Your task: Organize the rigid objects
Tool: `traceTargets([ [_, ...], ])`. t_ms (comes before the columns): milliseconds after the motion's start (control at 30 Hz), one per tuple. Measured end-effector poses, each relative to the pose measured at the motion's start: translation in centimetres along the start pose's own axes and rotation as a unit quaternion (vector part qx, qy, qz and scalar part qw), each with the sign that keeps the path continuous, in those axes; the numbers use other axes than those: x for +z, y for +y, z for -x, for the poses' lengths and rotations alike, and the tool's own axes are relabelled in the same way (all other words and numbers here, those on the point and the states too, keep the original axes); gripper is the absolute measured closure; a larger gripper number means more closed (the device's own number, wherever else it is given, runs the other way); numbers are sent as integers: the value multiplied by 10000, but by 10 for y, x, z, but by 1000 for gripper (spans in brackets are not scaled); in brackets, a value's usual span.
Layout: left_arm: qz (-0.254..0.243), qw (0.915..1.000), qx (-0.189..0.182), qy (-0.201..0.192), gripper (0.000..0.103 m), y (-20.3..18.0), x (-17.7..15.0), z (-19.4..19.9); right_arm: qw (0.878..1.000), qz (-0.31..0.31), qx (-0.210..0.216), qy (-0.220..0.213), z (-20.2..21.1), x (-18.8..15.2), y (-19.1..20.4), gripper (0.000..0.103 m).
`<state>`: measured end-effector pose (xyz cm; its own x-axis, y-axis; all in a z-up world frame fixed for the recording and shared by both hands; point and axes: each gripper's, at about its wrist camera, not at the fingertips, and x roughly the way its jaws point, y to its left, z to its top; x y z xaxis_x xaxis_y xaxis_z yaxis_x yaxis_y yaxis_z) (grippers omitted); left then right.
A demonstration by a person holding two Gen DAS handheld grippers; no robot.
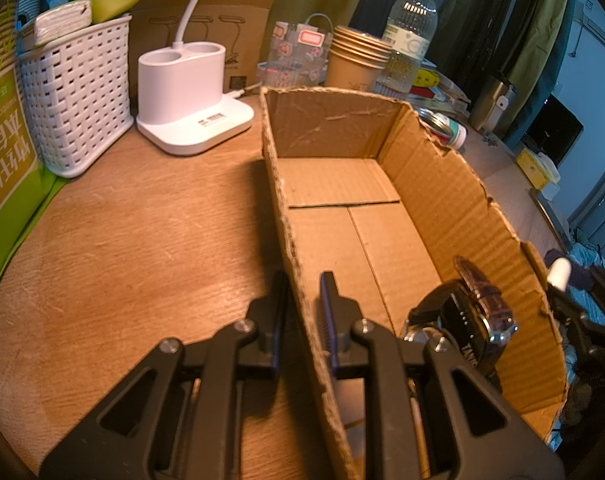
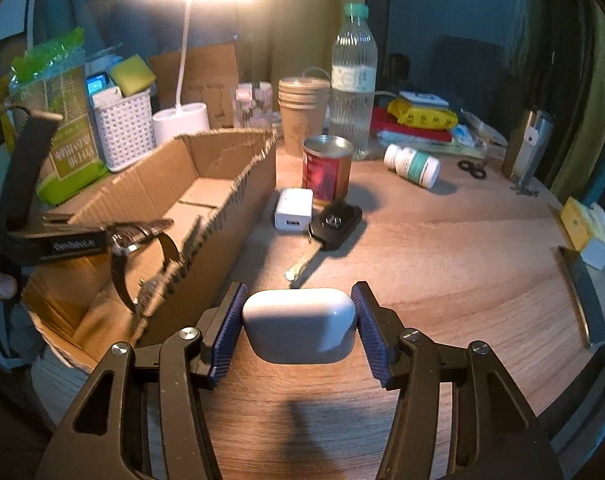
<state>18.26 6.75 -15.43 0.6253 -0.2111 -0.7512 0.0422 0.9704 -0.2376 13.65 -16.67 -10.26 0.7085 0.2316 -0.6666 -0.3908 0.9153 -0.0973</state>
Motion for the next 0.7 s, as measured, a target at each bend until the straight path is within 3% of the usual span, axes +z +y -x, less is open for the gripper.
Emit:
traceTargets([
  [700,1,10000,-1,0,85,0,0,0,9985,237,258,-432,22,22,22,46],
])
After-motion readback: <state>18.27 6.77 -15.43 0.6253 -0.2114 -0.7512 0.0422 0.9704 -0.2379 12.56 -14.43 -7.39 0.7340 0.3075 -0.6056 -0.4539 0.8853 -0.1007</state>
